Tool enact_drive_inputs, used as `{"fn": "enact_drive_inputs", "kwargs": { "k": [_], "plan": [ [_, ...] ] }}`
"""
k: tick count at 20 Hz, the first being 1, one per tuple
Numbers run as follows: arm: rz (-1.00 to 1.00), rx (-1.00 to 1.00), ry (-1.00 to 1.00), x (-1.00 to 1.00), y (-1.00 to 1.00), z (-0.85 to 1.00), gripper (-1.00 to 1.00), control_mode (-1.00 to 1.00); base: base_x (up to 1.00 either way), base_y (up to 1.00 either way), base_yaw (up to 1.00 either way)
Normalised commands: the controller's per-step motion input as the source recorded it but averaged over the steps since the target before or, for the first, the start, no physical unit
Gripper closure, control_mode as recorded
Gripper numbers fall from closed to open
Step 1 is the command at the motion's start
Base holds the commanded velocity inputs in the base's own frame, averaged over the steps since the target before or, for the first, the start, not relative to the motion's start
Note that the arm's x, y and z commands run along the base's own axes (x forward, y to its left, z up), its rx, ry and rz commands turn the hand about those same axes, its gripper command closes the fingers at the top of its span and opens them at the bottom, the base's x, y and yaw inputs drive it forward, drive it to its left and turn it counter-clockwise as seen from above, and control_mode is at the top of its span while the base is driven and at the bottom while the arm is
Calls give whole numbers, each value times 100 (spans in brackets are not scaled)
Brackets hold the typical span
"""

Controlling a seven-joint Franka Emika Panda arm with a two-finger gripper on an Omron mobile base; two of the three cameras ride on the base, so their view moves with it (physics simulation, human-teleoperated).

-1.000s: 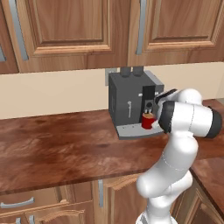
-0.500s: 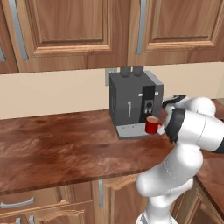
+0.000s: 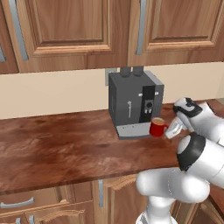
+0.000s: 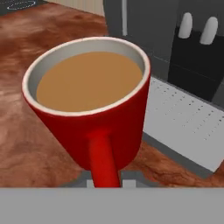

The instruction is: Pick up the brewed coffee from the coffee machine and place it next to the breakfast plate on the dining counter.

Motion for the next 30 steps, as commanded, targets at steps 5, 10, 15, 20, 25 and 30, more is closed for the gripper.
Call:
{"fn": "enact_drive_inputs", "kwargs": {
  "k": [5, 10, 15, 20, 25, 30],
  "plan": [
    [23, 0, -5, -34, 23, 96, 100, -100, 0, 0, 0],
    [18, -5, 0, -60, 32, 62, 100, -100, 0, 0, 0],
    [4, -7, -10, -54, 6, 25, 100, -100, 0, 0, 0],
    [0, -10, -11, -31, 11, 8, 100, -100, 0, 0, 0],
    [0, 0, 0, 0, 0, 0, 100, 100, -45, 27, 3],
    [0, 0, 0, 0, 0, 0, 100, 100, -66, 43, 23]
  ]
}}
